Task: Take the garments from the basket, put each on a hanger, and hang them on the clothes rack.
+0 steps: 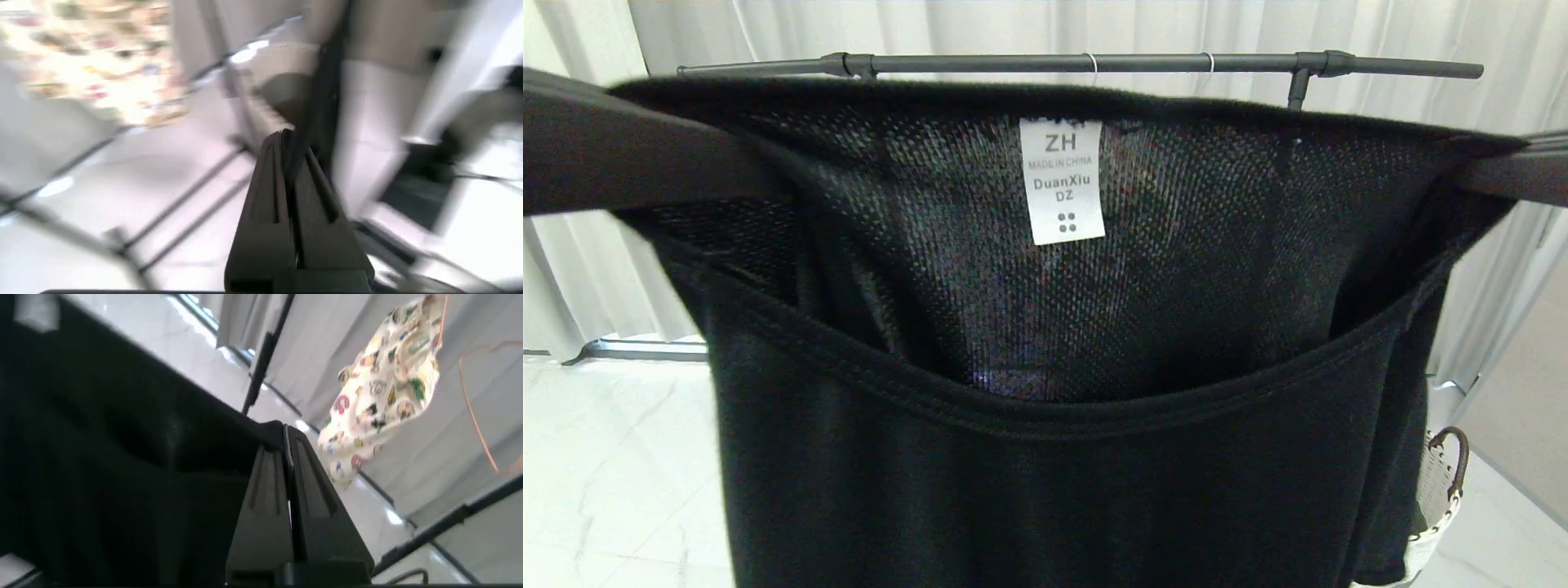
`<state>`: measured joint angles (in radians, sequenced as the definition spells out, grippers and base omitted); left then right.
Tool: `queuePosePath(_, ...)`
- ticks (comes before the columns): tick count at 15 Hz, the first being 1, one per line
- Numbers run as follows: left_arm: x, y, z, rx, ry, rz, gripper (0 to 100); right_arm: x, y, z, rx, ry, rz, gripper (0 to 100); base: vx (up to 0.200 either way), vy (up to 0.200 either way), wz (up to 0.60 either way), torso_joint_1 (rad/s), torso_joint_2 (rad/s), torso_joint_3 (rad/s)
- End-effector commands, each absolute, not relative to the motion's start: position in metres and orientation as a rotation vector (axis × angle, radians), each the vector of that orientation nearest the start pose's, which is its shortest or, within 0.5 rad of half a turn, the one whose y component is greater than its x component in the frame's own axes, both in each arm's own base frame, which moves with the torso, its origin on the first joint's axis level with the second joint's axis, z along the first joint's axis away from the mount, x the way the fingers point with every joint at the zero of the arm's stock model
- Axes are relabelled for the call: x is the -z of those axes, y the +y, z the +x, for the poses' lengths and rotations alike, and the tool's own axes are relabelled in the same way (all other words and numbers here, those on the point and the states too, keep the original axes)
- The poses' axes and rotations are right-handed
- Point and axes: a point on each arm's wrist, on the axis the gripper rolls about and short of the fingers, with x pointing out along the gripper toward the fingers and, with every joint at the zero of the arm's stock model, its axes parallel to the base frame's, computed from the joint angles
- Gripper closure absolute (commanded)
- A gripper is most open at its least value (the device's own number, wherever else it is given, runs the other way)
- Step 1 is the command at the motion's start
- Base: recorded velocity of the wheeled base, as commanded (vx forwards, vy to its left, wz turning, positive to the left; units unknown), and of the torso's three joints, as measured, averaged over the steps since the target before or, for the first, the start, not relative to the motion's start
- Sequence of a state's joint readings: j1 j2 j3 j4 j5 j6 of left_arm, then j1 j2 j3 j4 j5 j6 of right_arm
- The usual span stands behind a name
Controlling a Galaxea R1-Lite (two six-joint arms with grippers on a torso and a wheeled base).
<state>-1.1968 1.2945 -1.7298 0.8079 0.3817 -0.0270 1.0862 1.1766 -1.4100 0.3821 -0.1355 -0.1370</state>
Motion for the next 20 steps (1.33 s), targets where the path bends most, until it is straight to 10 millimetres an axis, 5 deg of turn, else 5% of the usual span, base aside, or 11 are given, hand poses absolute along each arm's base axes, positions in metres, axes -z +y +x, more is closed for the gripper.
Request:
queuePosePath(1, -0.384, -0.142, 0.082, 0.700, 0.334, 0.284, 100, -0.376, 0.117, 0.052, -1.043, 0.055, -0.220, 100, 0.000, 0.000, 0.00, 0.000, 0.00, 0.000)
queuePosePath(13, -0.382, -0.133, 0.081, 0.641, 0.331, 0.285, 100, -0.372, 0.127, 0.060, -0.985, 0.073, -0.235, 100, 0.000, 0.000, 0.00, 0.000, 0.00, 0.000)
queuePosePath(14, -0.382, -0.133, 0.081, 0.639, 0.331, 0.285, 100, -0.372, 0.127, 0.061, -0.964, 0.074, -0.238, 0, 0.000, 0.000, 0.00, 0.000, 0.00, 0.000)
queuePosePath(20, -0.382, -0.133, 0.082, 0.636, 0.332, 0.286, 100, -0.365, 0.110, 0.054, -0.961, 0.059, -0.232, 0, 0.000, 0.000, 0.00, 0.000, 0.00, 0.000)
